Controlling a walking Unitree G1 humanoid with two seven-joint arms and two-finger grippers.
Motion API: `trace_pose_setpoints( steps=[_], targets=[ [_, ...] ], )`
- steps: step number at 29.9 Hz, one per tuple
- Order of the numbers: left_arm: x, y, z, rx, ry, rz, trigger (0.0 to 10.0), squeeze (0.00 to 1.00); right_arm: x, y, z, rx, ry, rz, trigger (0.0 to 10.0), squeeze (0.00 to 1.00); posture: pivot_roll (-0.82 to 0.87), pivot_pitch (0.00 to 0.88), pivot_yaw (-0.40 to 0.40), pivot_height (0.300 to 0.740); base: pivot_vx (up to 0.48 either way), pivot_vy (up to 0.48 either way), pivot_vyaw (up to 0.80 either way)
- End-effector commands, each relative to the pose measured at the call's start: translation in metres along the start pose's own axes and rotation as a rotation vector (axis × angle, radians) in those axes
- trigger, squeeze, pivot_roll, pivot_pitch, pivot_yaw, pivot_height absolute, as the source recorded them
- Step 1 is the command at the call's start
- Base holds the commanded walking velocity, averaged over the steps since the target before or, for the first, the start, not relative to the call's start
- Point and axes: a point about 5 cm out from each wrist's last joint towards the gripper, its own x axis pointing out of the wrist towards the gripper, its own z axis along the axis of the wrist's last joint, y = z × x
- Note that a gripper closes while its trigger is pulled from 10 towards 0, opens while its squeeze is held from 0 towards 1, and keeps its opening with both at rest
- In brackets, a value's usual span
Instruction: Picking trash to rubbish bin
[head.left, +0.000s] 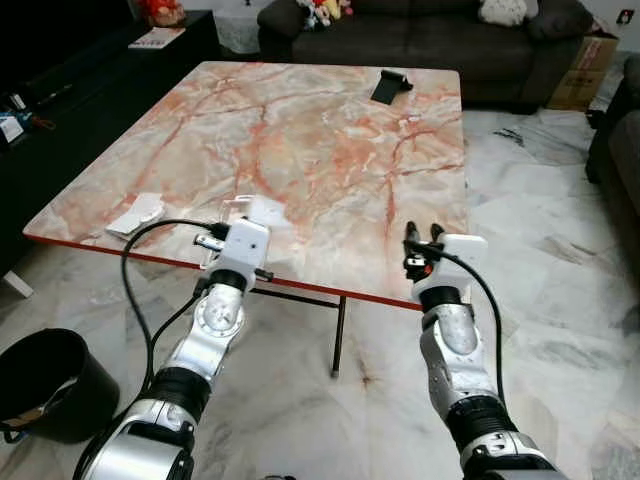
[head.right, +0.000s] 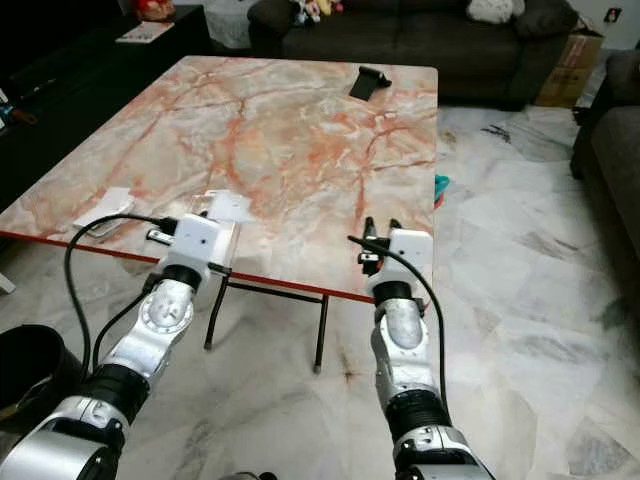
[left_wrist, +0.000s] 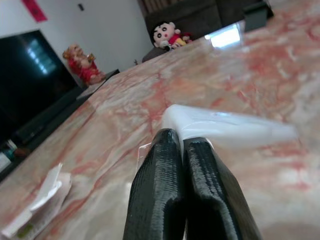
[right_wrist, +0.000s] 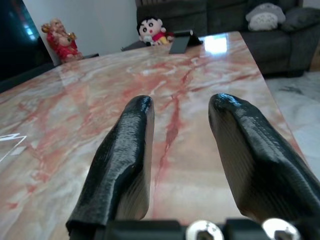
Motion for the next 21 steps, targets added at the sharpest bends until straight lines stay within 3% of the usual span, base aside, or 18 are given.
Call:
trace_pose_setpoints(
  steps=[1, 8, 14, 21],
  targets=[
    [0.000, 0.002, 0.006, -0.051, -0.044, 0.001, 10.0, 0.00, 0.003, 0.005, 0.006, 0.000, -0.030, 0.009, 10.0, 0.00, 0.18, 0.000, 0.063, 0.740, 0.000, 0.000, 0.00],
    [0.001, 0.004, 0.014, -0.095, -0.086, 0.026, 10.0, 0.00, 0.006, 0.007, 0.011, 0.006, -0.050, 0.005, 10.0, 0.00, 0.17, 0.000, 0.065, 0.740, 0.000, 0.000, 0.00],
    [0.000, -0.005, 0.015, -0.142, -0.092, 0.002, 10.0, 0.00, 0.011, 0.009, 0.016, 0.008, -0.069, 0.009, 10.0, 0.00, 0.16, 0.000, 0.070, 0.740, 0.000, 0.000, 0.00],
    [0.001, 0.000, 0.016, -0.151, -0.098, 0.024, 10.0, 0.00, 0.010, 0.006, 0.015, 0.000, -0.068, 0.003, 10.0, 0.00, 0.17, 0.000, 0.064, 0.740, 0.000, 0.000, 0.00]
  ],
)
